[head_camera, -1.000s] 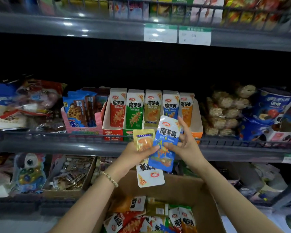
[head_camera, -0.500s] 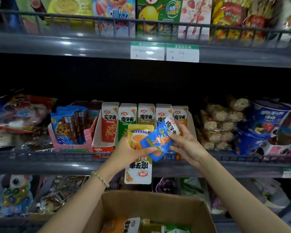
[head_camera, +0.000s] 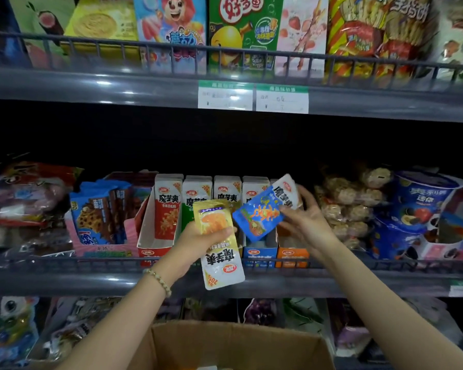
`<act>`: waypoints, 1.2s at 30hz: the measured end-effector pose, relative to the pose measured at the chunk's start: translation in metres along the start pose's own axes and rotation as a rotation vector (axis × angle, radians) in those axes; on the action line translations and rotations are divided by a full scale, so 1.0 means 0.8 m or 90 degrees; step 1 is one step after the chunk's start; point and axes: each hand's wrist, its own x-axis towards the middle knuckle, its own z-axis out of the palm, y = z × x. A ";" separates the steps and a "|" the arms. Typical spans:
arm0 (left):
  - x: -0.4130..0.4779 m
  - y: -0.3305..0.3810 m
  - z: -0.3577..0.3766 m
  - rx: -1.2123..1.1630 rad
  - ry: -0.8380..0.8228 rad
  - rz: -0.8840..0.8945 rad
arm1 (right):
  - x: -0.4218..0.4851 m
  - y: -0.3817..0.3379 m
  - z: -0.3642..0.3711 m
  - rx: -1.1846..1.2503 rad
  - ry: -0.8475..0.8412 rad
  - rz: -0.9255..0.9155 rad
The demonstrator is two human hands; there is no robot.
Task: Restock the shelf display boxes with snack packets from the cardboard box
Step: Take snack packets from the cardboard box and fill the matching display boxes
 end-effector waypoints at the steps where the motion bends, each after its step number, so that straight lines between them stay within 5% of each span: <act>1: 0.005 0.000 -0.003 -0.005 0.004 -0.012 | 0.007 -0.006 -0.003 -0.026 0.019 -0.040; 6: 0.023 -0.003 -0.013 -0.065 0.032 -0.044 | 0.051 -0.022 -0.007 -0.142 0.004 -0.170; 12: 0.036 -0.014 -0.012 -0.082 0.036 -0.073 | 0.090 0.008 0.005 -0.512 -0.097 -0.217; 16: 0.040 -0.022 -0.013 -0.071 0.041 -0.079 | 0.109 0.033 -0.001 -0.713 -0.070 -0.240; 24: 0.037 -0.026 -0.012 -0.101 0.047 -0.051 | 0.112 0.041 0.001 -0.856 0.027 -0.335; 29: 0.032 -0.019 -0.010 -0.143 0.092 -0.007 | 0.076 0.030 0.020 -0.654 0.048 -0.411; 33: 0.033 -0.011 -0.012 -0.222 0.143 0.013 | 0.024 0.016 0.056 -0.319 -0.112 -0.156; 36: 0.035 -0.012 -0.013 -0.268 0.149 0.038 | 0.007 0.018 0.070 -0.255 -0.156 0.003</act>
